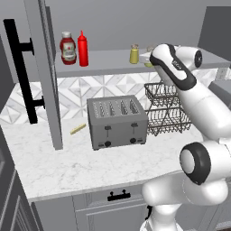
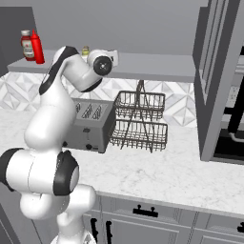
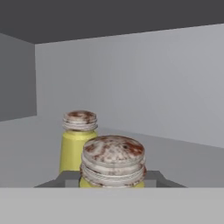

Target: Put the shaker and condiment bottle from the counter next to their counterparts in the cabinet.

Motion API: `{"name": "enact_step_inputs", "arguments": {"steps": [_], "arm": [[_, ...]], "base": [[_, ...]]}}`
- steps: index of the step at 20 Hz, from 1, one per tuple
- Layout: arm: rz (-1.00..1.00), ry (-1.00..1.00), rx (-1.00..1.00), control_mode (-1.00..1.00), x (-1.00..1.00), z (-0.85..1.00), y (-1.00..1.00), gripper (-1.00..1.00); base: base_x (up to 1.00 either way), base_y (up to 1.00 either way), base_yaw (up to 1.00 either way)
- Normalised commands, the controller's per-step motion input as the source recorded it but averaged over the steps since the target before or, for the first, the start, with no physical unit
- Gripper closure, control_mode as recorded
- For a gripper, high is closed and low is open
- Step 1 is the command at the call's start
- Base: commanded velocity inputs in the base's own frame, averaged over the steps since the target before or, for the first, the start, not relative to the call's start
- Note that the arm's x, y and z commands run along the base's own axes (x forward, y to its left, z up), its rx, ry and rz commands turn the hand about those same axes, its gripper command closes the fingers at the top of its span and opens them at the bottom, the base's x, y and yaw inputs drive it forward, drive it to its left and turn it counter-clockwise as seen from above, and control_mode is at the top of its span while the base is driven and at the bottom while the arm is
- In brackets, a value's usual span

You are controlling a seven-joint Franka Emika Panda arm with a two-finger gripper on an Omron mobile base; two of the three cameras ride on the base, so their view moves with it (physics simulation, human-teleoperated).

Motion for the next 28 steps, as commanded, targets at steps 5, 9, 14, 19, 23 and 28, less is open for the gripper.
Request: {"name": "enact_step_inputs", "arguments": {"steps": [5,9,14,19,23,28], "arm": [[0.00,0.00,0.00,-1.00,0.18,-0.17,0.12,1.00],[0.00,0.00,0.00,-1.00,0.17,-0.16,0.13,1.00],[0.00,0.00,0.00,-1.00,0.15,-0.15,0.11,1.00],[0.00,-0.01,0.00,-1.00,0.09,-0.10,0.06,1.00],[0.00,-0.02,0.00,-1.00,0.08,-0.08,0.06,-1.00],[0.00,-0.03,0.00,-1.00,0.05,-0.04,0.04,-1.00]], "base": [[0.00,0.00,0.00],[0.00,0.00,0.00],[0.00,0.00,0.00],[0.00,0.00,0.00],[0.00,0.00,0.00],[0.00,0.00,0.00]]}}
